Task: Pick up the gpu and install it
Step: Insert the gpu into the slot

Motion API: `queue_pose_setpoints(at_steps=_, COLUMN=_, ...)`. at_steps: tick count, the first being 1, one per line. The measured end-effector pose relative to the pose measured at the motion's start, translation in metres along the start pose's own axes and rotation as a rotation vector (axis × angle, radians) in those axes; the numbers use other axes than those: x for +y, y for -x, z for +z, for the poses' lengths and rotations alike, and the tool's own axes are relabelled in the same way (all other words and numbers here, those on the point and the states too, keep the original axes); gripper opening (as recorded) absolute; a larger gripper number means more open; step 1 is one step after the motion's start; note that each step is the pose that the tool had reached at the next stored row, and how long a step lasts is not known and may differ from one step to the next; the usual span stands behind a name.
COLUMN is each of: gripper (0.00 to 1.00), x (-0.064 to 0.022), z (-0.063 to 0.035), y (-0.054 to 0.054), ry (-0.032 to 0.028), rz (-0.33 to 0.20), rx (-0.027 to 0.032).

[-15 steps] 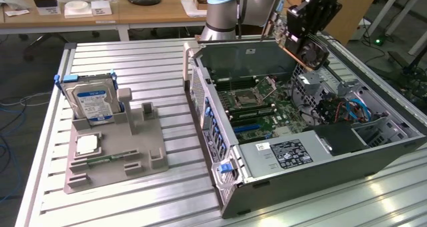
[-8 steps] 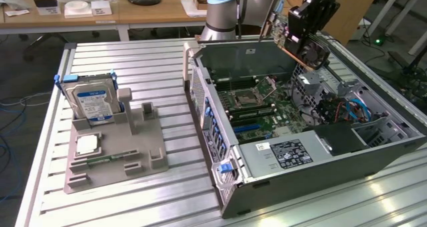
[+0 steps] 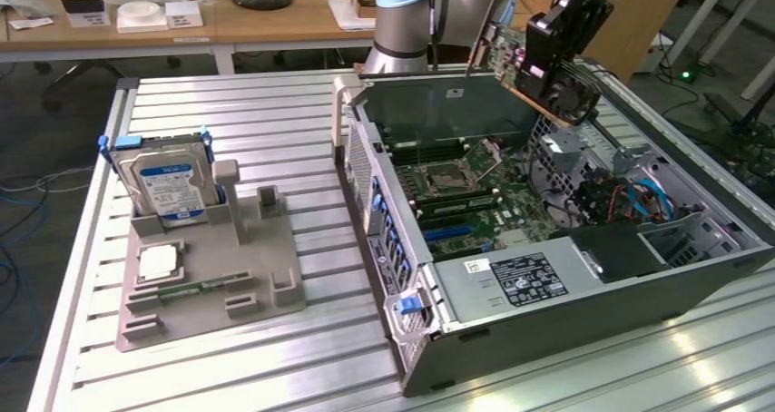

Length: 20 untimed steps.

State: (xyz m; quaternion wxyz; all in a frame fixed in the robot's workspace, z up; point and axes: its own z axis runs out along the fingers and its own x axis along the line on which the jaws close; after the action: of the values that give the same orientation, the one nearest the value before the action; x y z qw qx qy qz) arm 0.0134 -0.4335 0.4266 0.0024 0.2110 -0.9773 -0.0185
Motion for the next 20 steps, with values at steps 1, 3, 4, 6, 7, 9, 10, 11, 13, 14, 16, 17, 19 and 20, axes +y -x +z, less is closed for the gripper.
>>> queue_pose_setpoints(at_steps=1, gripper=0.28, x=0.0, z=0.0, y=0.0, ry=0.0009, rz=-0.002, rx=-0.0003)
queue_pose_setpoints(at_steps=3, gripper=0.28, x=0.0, z=0.0, y=0.0, ry=0.0062, rz=-0.006, rx=-0.0026)
queue_pose_setpoints(at_steps=4, gripper=0.28, x=0.0, z=0.0, y=0.0, ry=0.011, rz=-0.007, rx=-0.0047)
queue_pose_setpoints(at_steps=6, gripper=0.28, x=0.0, z=0.0, y=0.0, ry=0.0179, rz=-0.008, rx=-0.0078)
queue_pose_setpoints(at_steps=7, gripper=0.28, x=0.0, z=0.0, y=0.0, ry=0.019, rz=-0.009, rx=-0.0084)
queue_pose_setpoints(at_steps=9, gripper=0.28, x=0.0, z=0.0, y=0.0, ry=0.0203, rz=-0.018, rx=-0.0084)
queue_pose_setpoints(at_steps=10, gripper=0.28, x=0.0, z=0.0, y=0.0, ry=0.0216, rz=-0.024, rx=-0.0087)
queue_pose_setpoints(at_steps=11, gripper=0.28, x=0.0, z=0.0, y=0.0, ry=0.0219, rz=-0.03, rx=-0.0087)
queue_pose_setpoints(at_steps=13, gripper=0.28, x=0.0, z=0.0, y=0.0, ry=0.0221, rz=-0.044, rx=-0.008)
queue_pose_setpoints(at_steps=14, gripper=0.28, x=0.0, z=0.0, y=0.0, ry=0.0221, rz=-0.05, rx=-0.0076)
queue_pose_setpoints(at_steps=16, gripper=0.28, x=0.0, z=0.0, y=0.0, ry=0.0223, rz=-0.062, rx=-0.007)
queue_pose_setpoints(at_steps=17, gripper=0.28, x=0.0, z=0.0, y=0.0, ry=0.0223, rz=-0.069, rx=-0.0068)
queue_pose_setpoints(at_steps=19, gripper=0.28, x=0.0, z=0.0, y=0.0, ry=0.0225, rz=-0.085, rx=-0.006)
queue_pose_setpoints(at_steps=20, gripper=0.28, x=0.0, z=0.0, y=0.0, ry=0.0227, rz=-0.096, rx=-0.0056)
